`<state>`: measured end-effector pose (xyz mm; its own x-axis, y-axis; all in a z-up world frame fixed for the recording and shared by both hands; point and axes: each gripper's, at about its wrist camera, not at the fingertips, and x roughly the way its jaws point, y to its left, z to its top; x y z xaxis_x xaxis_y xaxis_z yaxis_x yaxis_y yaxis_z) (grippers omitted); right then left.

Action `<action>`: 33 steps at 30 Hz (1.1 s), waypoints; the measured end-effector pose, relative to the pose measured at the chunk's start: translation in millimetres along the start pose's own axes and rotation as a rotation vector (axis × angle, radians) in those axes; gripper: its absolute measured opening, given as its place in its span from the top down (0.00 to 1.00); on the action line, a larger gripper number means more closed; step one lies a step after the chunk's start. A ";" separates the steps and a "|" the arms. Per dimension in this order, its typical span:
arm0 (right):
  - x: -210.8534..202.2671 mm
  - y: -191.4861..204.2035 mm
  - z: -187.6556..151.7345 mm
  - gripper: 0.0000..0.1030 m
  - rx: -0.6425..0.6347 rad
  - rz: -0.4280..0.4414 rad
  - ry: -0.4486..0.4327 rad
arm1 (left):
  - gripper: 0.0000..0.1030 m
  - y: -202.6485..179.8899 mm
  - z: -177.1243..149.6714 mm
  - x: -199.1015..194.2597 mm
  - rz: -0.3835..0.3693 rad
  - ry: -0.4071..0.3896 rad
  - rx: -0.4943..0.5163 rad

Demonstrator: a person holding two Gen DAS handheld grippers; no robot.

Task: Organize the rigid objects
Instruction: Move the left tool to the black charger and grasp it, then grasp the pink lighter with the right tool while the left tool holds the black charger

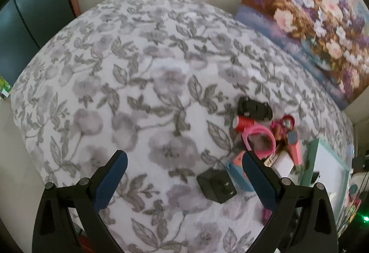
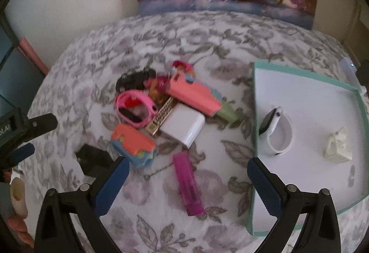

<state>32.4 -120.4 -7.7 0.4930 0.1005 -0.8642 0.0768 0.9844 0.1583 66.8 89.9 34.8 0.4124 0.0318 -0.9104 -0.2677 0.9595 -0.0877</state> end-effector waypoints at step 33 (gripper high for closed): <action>22.4 -7.5 -15.6 0.01 0.000 0.024 0.113 | 0.69 -33.9 -32.1 58.7 -0.077 0.187 0.078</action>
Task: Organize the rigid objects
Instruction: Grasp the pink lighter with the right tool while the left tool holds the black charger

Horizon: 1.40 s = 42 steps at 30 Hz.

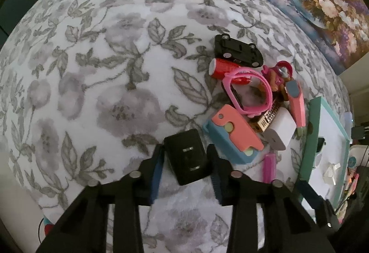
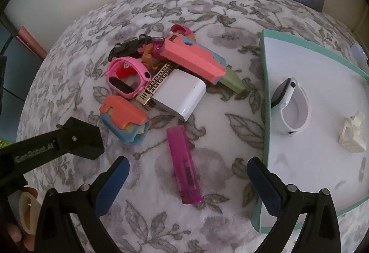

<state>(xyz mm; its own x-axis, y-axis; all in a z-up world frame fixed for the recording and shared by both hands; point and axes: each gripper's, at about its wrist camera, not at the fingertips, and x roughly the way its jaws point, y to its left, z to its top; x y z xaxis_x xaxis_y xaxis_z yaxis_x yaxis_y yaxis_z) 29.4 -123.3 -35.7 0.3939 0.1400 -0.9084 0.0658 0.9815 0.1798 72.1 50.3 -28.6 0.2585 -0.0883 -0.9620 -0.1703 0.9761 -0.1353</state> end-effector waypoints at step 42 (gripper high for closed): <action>20.7 37.0 6.0 0.37 -0.018 0.217 0.075 | 0.71 47.0 -13.6 -29.1 0.004 -0.081 -0.112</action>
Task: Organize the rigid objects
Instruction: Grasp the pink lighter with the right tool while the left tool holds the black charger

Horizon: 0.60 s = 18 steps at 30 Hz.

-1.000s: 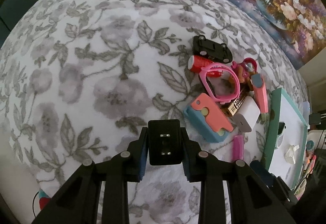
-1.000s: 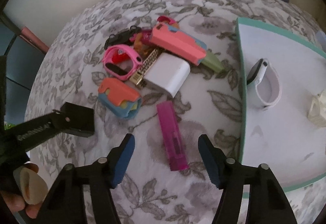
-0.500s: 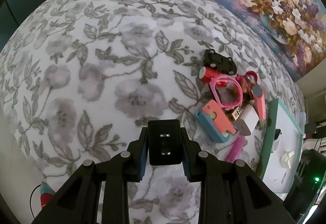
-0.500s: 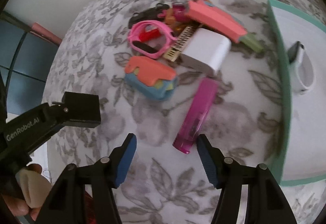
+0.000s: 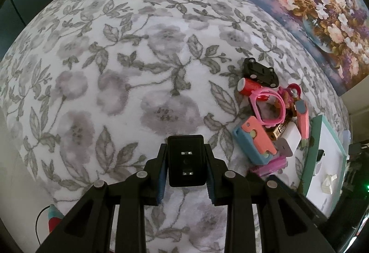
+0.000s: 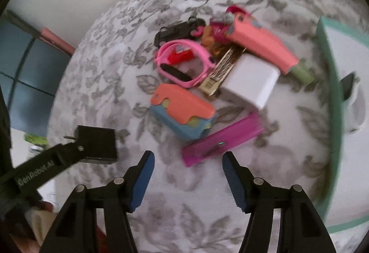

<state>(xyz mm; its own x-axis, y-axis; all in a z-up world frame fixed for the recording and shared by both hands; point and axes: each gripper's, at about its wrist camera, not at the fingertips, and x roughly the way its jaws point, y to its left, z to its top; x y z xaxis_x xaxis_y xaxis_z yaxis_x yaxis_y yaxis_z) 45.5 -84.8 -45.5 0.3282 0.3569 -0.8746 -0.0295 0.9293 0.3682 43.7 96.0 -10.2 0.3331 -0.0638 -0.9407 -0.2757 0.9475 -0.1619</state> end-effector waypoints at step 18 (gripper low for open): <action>-7.2 -12.5 4.8 0.16 -0.122 -0.175 -0.053 | 0.71 -1.2 0.6 2.4 0.005 0.006 0.001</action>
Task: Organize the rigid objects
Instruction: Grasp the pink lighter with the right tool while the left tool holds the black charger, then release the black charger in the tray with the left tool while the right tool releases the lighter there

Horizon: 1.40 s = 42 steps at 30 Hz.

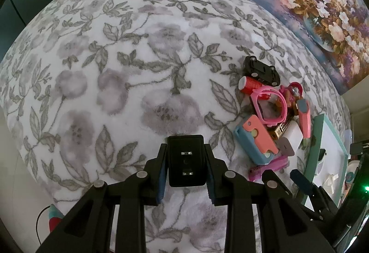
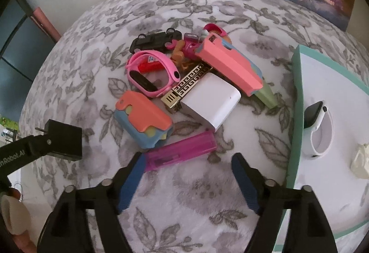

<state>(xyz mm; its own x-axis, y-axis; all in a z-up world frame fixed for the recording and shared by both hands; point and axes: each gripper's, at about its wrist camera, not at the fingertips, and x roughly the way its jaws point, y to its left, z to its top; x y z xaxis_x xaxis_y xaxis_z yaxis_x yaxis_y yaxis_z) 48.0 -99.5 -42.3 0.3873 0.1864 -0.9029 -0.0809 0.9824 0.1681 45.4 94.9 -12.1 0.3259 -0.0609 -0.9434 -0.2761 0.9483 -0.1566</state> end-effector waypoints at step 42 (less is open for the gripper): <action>9.0 18.6 9.1 0.19 -0.109 -0.008 0.002 | 0.71 -14.5 4.5 -2.0 0.011 -0.021 0.047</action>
<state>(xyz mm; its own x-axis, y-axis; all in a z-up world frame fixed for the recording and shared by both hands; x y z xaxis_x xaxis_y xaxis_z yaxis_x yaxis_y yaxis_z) 58.3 -79.5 -43.7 0.3866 0.1780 -0.9049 -0.1769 0.9773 0.1166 52.9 82.7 -6.6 0.3418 -0.0447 -0.9387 -0.2375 0.9623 -0.1323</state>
